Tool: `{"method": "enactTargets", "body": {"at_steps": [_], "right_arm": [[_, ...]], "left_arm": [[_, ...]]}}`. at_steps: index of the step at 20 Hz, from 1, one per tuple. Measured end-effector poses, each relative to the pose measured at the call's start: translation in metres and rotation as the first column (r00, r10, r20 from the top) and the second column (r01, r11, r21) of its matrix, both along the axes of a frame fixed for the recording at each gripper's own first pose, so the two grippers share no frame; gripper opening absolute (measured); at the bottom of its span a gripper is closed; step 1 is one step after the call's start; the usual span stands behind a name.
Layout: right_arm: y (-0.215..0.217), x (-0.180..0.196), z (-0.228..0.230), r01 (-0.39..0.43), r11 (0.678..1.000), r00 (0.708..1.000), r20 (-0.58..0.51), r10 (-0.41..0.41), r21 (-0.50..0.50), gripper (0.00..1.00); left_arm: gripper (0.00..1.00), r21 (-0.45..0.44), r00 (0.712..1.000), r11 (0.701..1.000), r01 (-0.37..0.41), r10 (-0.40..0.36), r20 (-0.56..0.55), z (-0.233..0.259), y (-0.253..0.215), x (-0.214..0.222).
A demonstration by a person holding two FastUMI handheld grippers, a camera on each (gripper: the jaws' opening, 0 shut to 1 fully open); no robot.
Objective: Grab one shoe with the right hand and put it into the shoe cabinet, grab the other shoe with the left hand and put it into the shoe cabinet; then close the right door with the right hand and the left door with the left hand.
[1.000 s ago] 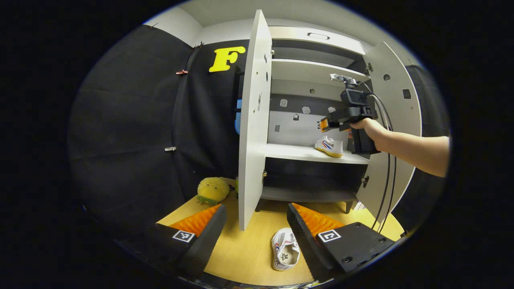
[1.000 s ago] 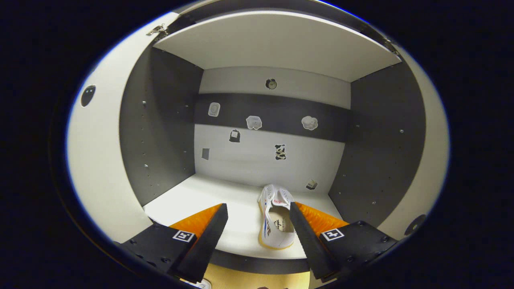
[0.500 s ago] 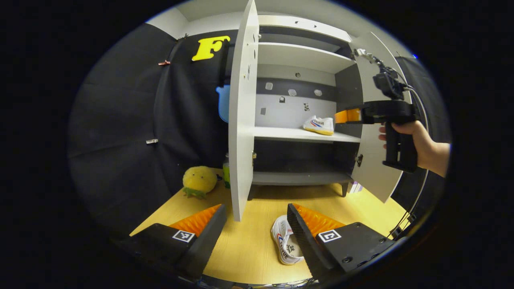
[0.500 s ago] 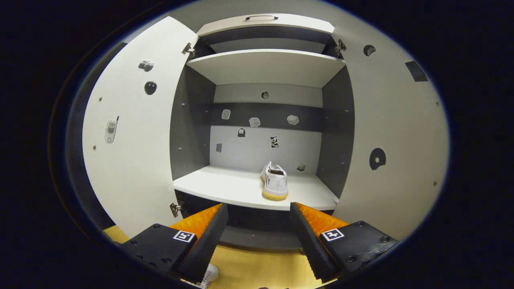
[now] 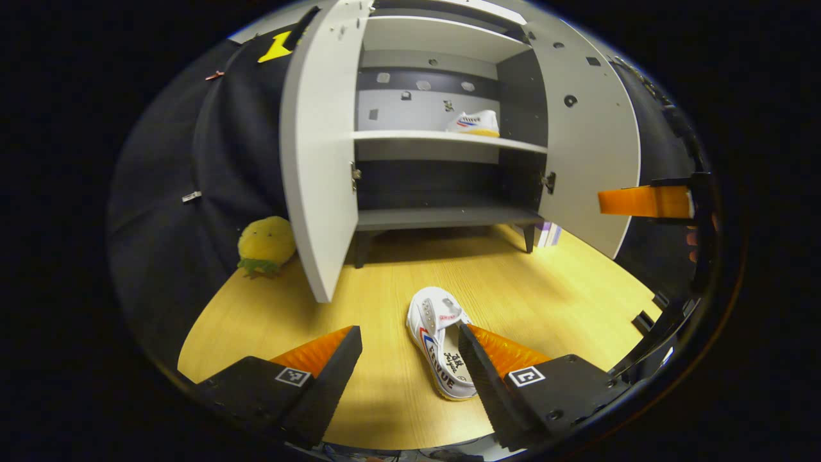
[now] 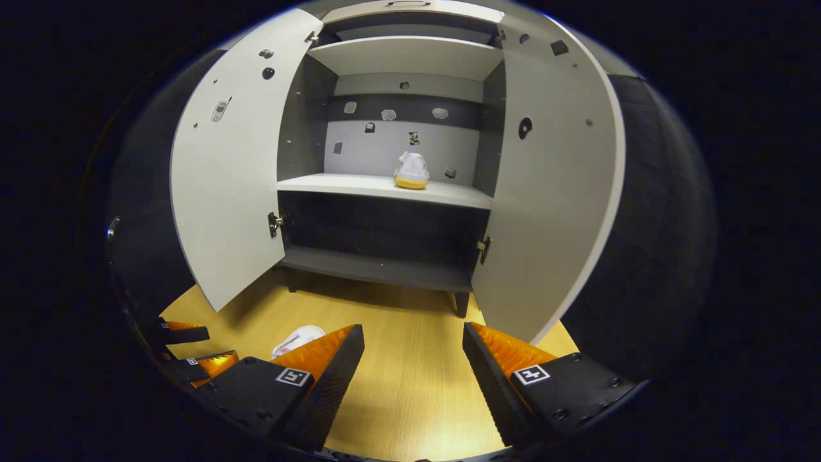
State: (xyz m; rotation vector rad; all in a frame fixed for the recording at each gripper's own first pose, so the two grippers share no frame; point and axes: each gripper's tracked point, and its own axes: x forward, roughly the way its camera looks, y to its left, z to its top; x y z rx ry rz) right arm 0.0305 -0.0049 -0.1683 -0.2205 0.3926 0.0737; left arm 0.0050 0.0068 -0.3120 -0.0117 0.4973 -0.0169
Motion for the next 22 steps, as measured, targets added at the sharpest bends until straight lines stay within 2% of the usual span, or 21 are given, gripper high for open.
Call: {"method": "enactTargets", "body": {"at_steps": [5,10,16,18,20,21,22], "right_arm": [[-0.031,-0.045,-0.015,0.073,0.997,0.996,-0.045,-0.074,-0.025,0.99],[-0.057,-0.084,-0.023,0.145,0.989,0.986,-0.082,-0.146,-0.027,0.98],[-0.063,-0.091,-0.027,0.162,0.986,0.981,-0.106,-0.164,-0.028,0.99],[-0.06,-0.088,-0.024,0.151,0.988,0.983,-0.103,-0.153,-0.024,0.98],[-0.06,-0.084,-0.021,0.135,0.99,0.986,-0.094,-0.137,-0.027,0.99],[-0.058,-0.082,-0.019,0.124,0.992,0.988,-0.09,-0.126,-0.023,0.98],[-0.056,-0.08,-0.018,0.111,0.994,0.99,-0.087,-0.112,-0.013,0.98]], "left_arm": [[0.95,0.046,0.997,0.997,0.055,-0.052,-0.065,-0.048,-0.012,0.033],[0.93,0.099,0.994,0.995,0.027,-0.017,-0.108,-0.082,-0.002,0.07],[0.63,0.08,0.99,0.996,0.033,-0.021,-0.139,-0.097,-0.011,0.095],[0.43,0.098,0.988,0.995,0.015,0.0,-0.152,-0.099,-0.011,0.097],[0.36,0.146,0.987,0.989,-0.002,0.025,-0.159,-0.101,-0.003,0.099],[0.25,0.153,0.985,0.988,-0.022,0.048,-0.168,-0.103,0.003,0.1],[0.19,0.142,0.981,0.989,-0.038,0.064,-0.184,-0.107,0.006,0.099]]}}
